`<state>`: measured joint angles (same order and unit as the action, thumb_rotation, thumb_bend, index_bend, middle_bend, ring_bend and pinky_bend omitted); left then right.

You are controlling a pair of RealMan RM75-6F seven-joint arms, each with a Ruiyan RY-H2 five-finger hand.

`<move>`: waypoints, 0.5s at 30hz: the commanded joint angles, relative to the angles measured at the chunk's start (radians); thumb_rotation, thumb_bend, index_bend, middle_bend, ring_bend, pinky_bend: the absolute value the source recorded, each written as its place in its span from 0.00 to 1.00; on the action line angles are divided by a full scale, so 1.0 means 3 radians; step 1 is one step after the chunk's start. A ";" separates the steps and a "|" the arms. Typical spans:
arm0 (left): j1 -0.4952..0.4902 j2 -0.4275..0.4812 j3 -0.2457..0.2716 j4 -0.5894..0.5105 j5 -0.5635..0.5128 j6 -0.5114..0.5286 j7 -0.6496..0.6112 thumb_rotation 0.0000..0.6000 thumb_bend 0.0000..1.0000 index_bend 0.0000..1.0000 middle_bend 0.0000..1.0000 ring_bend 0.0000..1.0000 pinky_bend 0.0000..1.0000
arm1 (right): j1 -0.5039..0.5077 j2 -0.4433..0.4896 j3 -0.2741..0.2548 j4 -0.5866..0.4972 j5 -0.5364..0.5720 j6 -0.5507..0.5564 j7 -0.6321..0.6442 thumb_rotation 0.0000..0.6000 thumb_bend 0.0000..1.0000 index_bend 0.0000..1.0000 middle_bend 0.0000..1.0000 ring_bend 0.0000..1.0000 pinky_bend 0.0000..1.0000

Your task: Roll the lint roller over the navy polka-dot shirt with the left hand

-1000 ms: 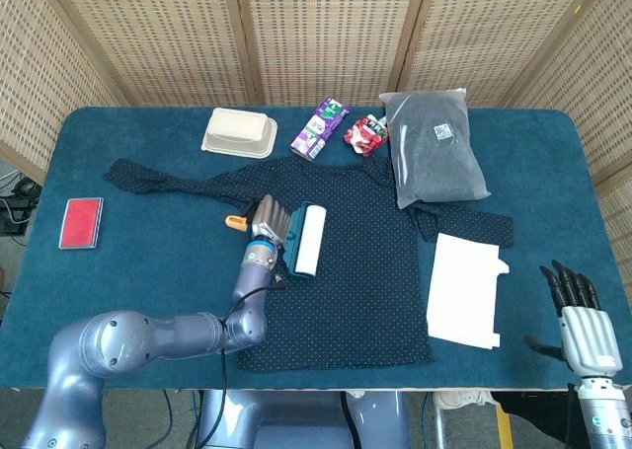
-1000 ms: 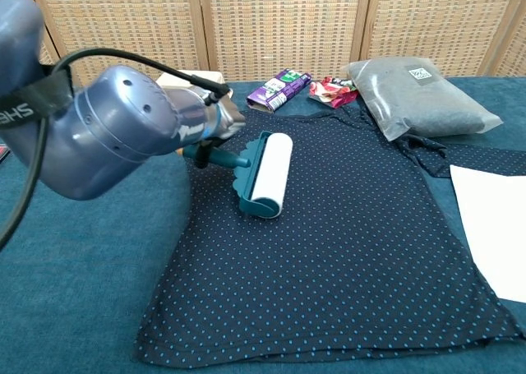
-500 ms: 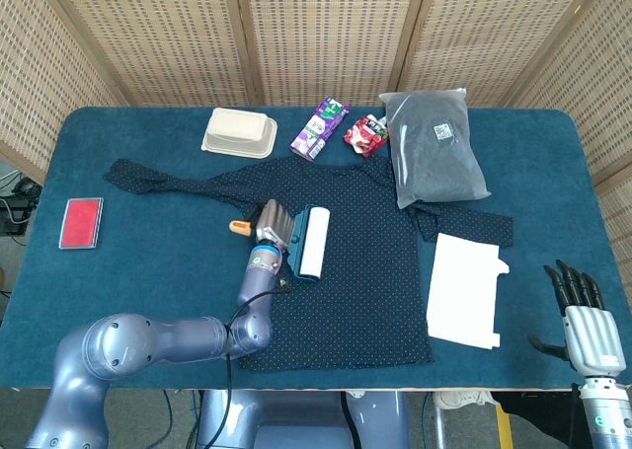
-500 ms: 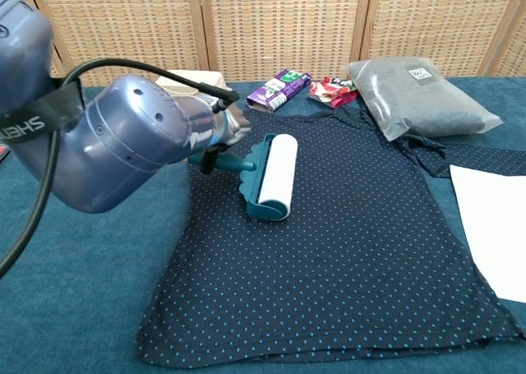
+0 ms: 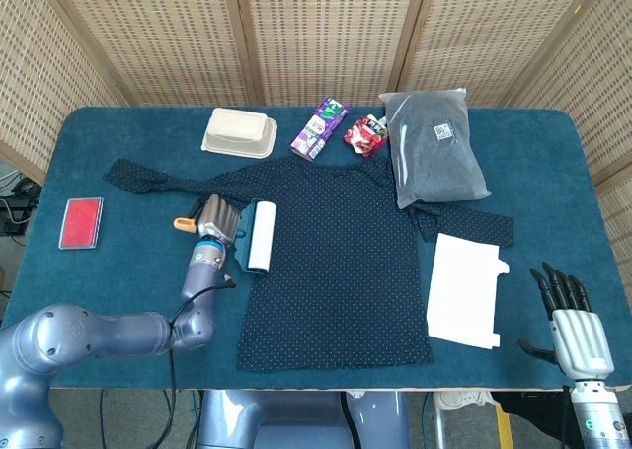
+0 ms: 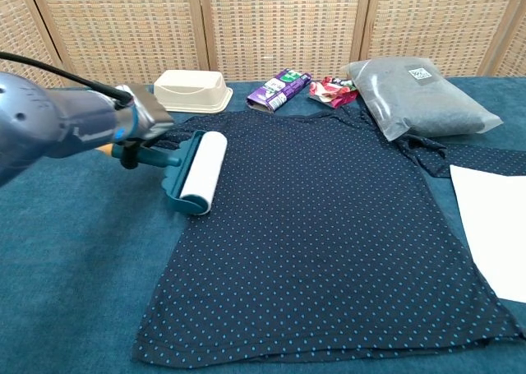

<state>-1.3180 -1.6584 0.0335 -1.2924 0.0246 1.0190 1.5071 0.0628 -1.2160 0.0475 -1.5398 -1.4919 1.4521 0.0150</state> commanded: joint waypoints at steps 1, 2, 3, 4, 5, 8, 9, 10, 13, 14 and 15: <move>0.0098 0.0115 0.0058 -0.0069 0.0086 -0.0001 -0.0095 1.00 1.00 0.91 0.79 0.64 0.61 | 0.0000 0.0001 -0.0002 -0.0009 -0.0002 0.0003 -0.0001 1.00 0.10 0.00 0.00 0.00 0.00; 0.0117 0.0141 0.0056 -0.0079 0.0105 0.0000 -0.0120 1.00 1.00 0.91 0.79 0.64 0.61 | 0.0000 0.0002 -0.0002 -0.0013 -0.0004 0.0004 0.0001 1.00 0.10 0.00 0.00 0.00 0.00; 0.0130 0.0162 0.0040 -0.0094 0.0132 -0.0003 -0.0148 1.00 1.00 0.91 0.79 0.64 0.61 | 0.0001 0.0005 -0.0003 -0.0018 -0.0012 0.0008 0.0003 1.00 0.10 0.00 0.00 0.00 0.00; 0.0130 0.0166 0.0025 -0.0102 0.0147 -0.0005 -0.0162 1.00 1.00 0.91 0.79 0.64 0.61 | 0.0002 0.0006 -0.0004 -0.0020 -0.0017 0.0011 0.0005 1.00 0.10 0.00 0.00 0.00 0.00; 0.0128 0.0166 0.0004 -0.0110 0.0167 -0.0006 -0.0172 1.00 1.00 0.91 0.79 0.64 0.61 | 0.0002 0.0008 -0.0005 -0.0023 -0.0020 0.0012 0.0008 1.00 0.10 0.00 0.00 0.00 0.00; 0.0102 0.0133 -0.0058 -0.0114 0.0187 -0.0007 -0.0170 1.00 1.00 0.92 0.79 0.64 0.61 | 0.0001 0.0015 -0.0002 -0.0029 -0.0016 0.0013 0.0022 1.00 0.10 0.00 0.00 0.00 0.00; 0.0090 0.0113 -0.0080 -0.0112 0.0181 -0.0004 -0.0162 1.00 1.00 0.92 0.79 0.64 0.61 | 0.0000 0.0019 -0.0001 -0.0030 -0.0016 0.0016 0.0028 1.00 0.10 0.00 0.00 0.00 0.00; 0.0080 0.0098 -0.0096 -0.0109 0.0175 -0.0002 -0.0154 1.00 1.00 0.92 0.79 0.64 0.61 | -0.0001 0.0021 0.0000 -0.0030 -0.0016 0.0019 0.0032 1.00 0.10 0.00 0.00 0.00 0.00; 0.0040 0.0036 -0.0158 -0.0090 0.0152 -0.0006 -0.0128 1.00 1.00 0.91 0.79 0.64 0.61 | -0.0003 0.0030 0.0003 -0.0032 -0.0015 0.0026 0.0049 1.00 0.10 0.00 0.00 0.00 0.00; 0.0020 0.0004 -0.0182 -0.0077 0.0142 -0.0007 -0.0112 1.00 1.00 0.91 0.79 0.64 0.61 | -0.0004 0.0033 0.0005 -0.0031 -0.0014 0.0029 0.0057 1.00 0.10 0.00 0.00 0.00 0.00; 0.0006 -0.0019 -0.0196 -0.0067 0.0135 -0.0006 -0.0097 1.00 1.00 0.91 0.79 0.64 0.61 | -0.0005 0.0036 0.0006 -0.0030 -0.0013 0.0030 0.0061 1.00 0.10 0.00 0.00 0.00 0.00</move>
<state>-1.3096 -1.6552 -0.0182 -1.3172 0.0690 1.0174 1.4717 0.0615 -1.2056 0.0490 -1.5491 -1.4960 1.4610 0.0330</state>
